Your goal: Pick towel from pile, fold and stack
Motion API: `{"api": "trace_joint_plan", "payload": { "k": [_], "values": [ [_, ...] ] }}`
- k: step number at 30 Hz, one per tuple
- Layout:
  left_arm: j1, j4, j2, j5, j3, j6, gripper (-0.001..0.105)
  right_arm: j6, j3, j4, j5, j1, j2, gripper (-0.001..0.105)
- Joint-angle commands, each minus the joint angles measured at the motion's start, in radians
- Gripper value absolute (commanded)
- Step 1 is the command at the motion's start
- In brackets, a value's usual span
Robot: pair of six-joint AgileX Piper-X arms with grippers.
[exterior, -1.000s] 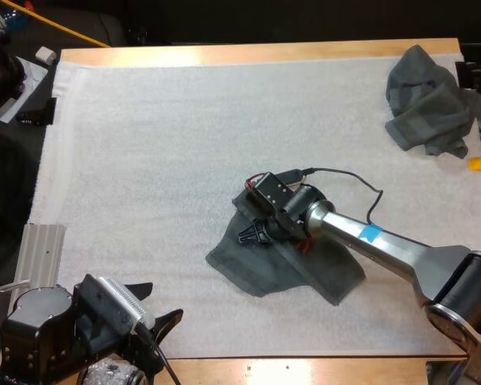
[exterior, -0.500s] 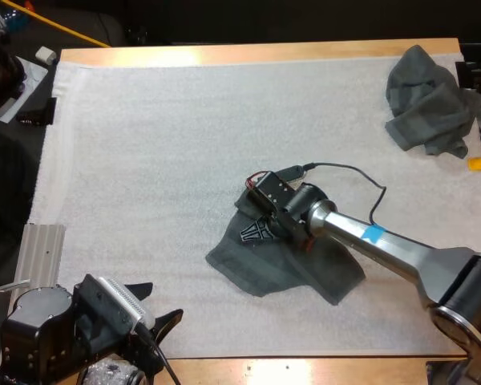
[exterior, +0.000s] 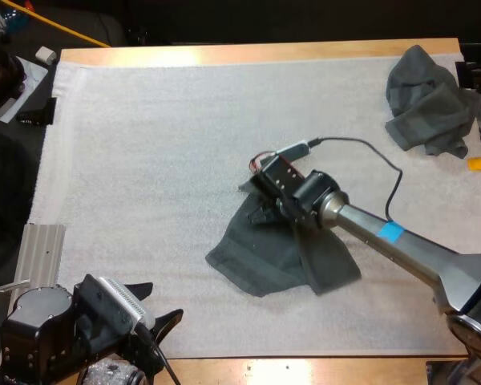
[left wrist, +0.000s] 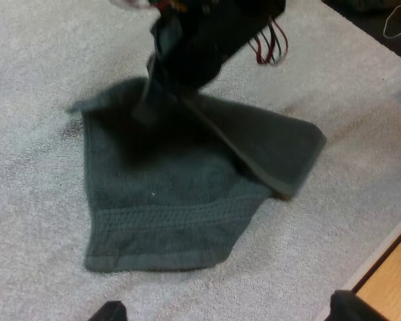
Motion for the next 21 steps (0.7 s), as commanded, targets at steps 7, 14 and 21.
{"api": "trace_joint_plan", "payload": {
  "k": [7, 14, 21],
  "values": [
    [-0.005, -0.026, 0.010, 0.001, -0.005, 0.001, 0.060, -0.058, -0.099, -0.081, 0.054, -0.108, -0.008, 0.000],
    [-0.005, -0.058, 0.008, -0.002, -0.005, 0.000, 0.060, -0.050, -0.096, -0.130, 0.049, -0.171, -0.020, 0.000],
    [-0.005, -0.061, 0.005, 0.003, -0.002, -0.001, 0.060, -0.045, -0.101, -0.138, 0.065, -0.235, -0.014, 0.000]
  ]
}}
